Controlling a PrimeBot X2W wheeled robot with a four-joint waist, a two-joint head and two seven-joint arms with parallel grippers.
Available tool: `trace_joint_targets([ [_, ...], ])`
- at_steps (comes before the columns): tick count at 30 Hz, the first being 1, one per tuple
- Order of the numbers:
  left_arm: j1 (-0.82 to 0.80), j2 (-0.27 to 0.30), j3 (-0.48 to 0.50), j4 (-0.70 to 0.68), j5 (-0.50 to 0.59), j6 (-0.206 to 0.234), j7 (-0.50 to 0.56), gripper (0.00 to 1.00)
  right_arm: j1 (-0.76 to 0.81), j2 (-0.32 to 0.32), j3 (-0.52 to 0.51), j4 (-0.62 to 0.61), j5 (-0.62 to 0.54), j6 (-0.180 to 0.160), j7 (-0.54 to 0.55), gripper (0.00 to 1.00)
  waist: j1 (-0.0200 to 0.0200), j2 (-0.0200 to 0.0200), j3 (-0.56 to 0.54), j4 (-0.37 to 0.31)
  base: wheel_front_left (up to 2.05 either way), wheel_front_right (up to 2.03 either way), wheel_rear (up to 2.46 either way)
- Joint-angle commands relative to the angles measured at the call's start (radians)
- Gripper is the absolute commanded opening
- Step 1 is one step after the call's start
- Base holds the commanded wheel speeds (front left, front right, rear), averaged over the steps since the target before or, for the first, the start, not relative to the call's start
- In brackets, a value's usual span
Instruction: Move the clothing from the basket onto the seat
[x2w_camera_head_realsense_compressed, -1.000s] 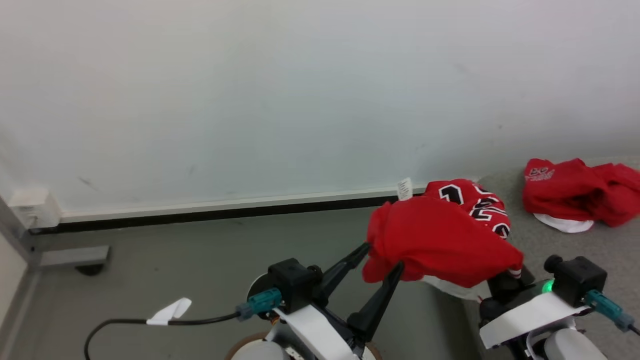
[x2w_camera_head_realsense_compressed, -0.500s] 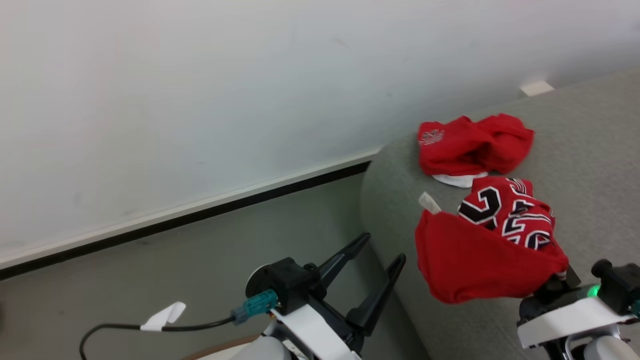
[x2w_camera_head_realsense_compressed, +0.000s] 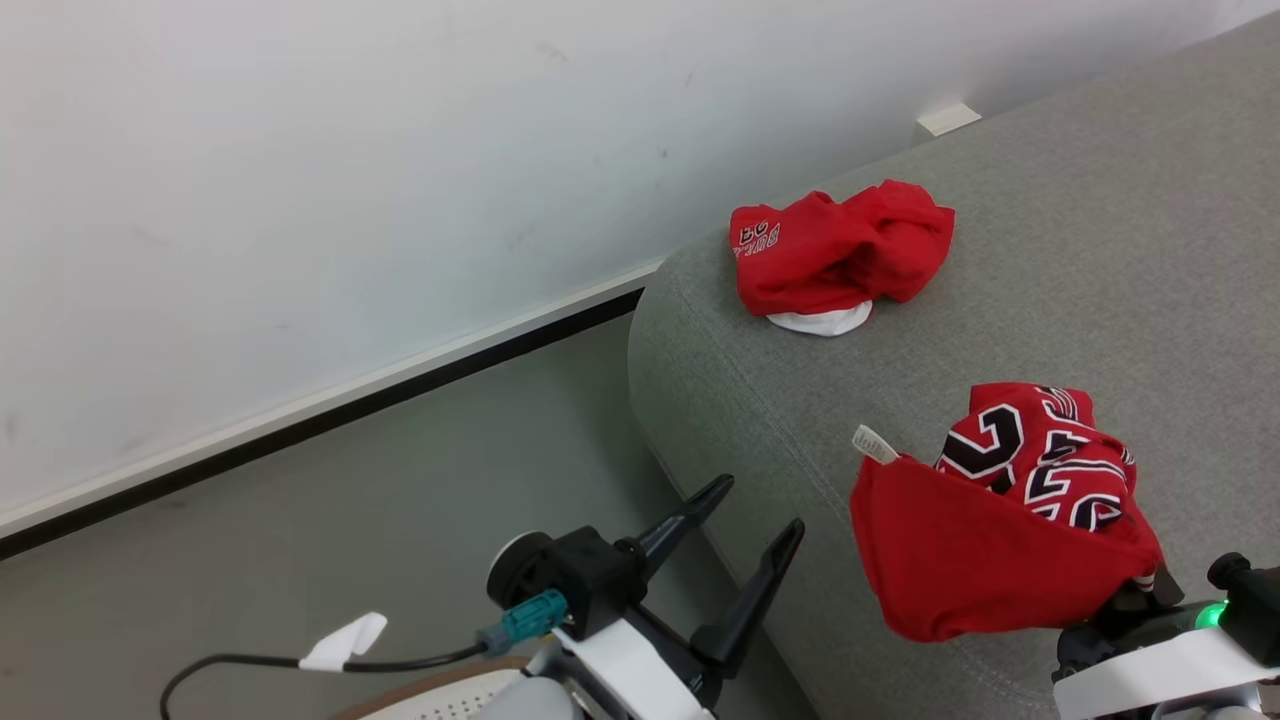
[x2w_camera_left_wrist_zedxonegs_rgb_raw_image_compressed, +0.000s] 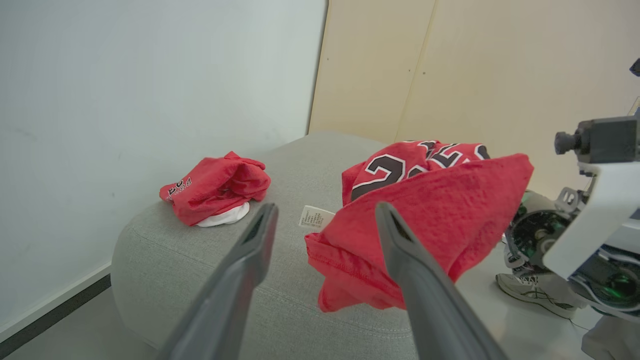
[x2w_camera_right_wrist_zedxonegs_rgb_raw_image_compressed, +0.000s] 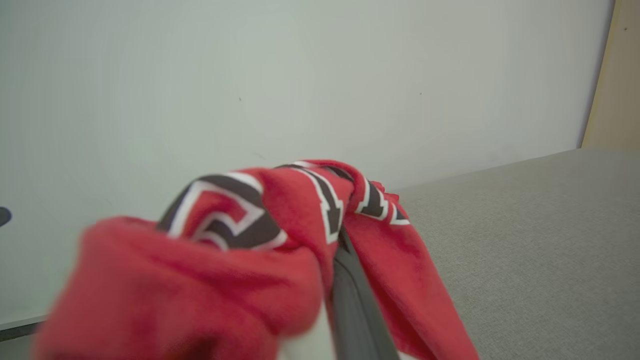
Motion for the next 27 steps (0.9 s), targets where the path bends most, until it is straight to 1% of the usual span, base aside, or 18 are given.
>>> trace_joint_targets([
  [1, -0.007, -0.004, 0.005, 0.006, 0.013, -0.004, -0.004, 1.00, -0.017, -0.005, -0.005, -0.003, 0.006, -0.003, 0.000, 0.00, -0.0001, 0.0000, 0.006, -0.002, 0.00, 0.00, 0.00],
  [4, -0.011, -0.010, 0.010, 0.008, 0.030, -0.002, -0.005, 1.00, -0.054, -0.015, 0.005, 0.008, 0.015, -0.003, 0.000, 0.00, -0.0001, 0.0000, 0.019, -0.004, 0.00, 0.00, 0.00],
  [7, -0.018, -0.014, 0.008, 0.005, 0.042, -0.005, -0.005, 1.00, -0.090, -0.032, 0.007, 0.018, 0.018, -0.003, 0.000, 0.00, -0.0001, 0.0000, 0.042, 0.010, 0.00, 0.00, 0.00],
  [10, -0.035, -0.015, 0.004, 0.003, 0.058, -0.009, -0.004, 1.00, -0.157, -0.056, -0.009, 0.030, 0.026, -0.002, 0.000, 0.00, -0.0001, 0.0000, 0.093, 0.046, 0.00, 0.00, 0.00],
  [13, -0.064, -0.011, -0.003, -0.005, 0.071, -0.016, 0.004, 1.00, -0.222, -0.100, -0.046, 0.045, 0.018, -0.002, 0.000, 0.00, -0.0001, 0.0000, 0.157, 0.092, 0.00, 0.00, 0.00],
  [18, -0.119, 0.011, -0.004, -0.020, 0.091, -0.020, 0.030, 1.00, -0.339, -0.178, -0.118, 0.089, 0.022, -0.002, 0.000, 0.00, -0.0001, 0.0000, 0.279, 0.165, 0.00, 0.00, 0.00],
  [22, -0.163, 0.014, -0.007, -0.037, 0.108, -0.021, 0.051, 1.00, -0.417, -0.242, -0.201, 0.154, 0.017, -0.002, 0.000, 0.00, -0.0001, 0.0000, 0.370, 0.227, 0.00, 0.00, 0.00],
  [24, -0.180, 0.015, -0.007, -0.041, 0.116, -0.019, 0.056, 1.00, -0.458, -0.273, -0.263, 0.195, 0.004, -0.003, 0.000, 0.00, -0.0001, 0.0000, 0.406, 0.254, 0.00, 0.00, 0.00],
  [27, -0.200, 0.016, -0.006, -0.049, 0.124, -0.014, 0.062, 1.00, -0.508, -0.307, -0.307, 0.278, -0.014, -0.003, 0.000, 0.00, -0.0001, 0.0000, 0.450, 0.291, 0.00, 0.00, 0.00],
])
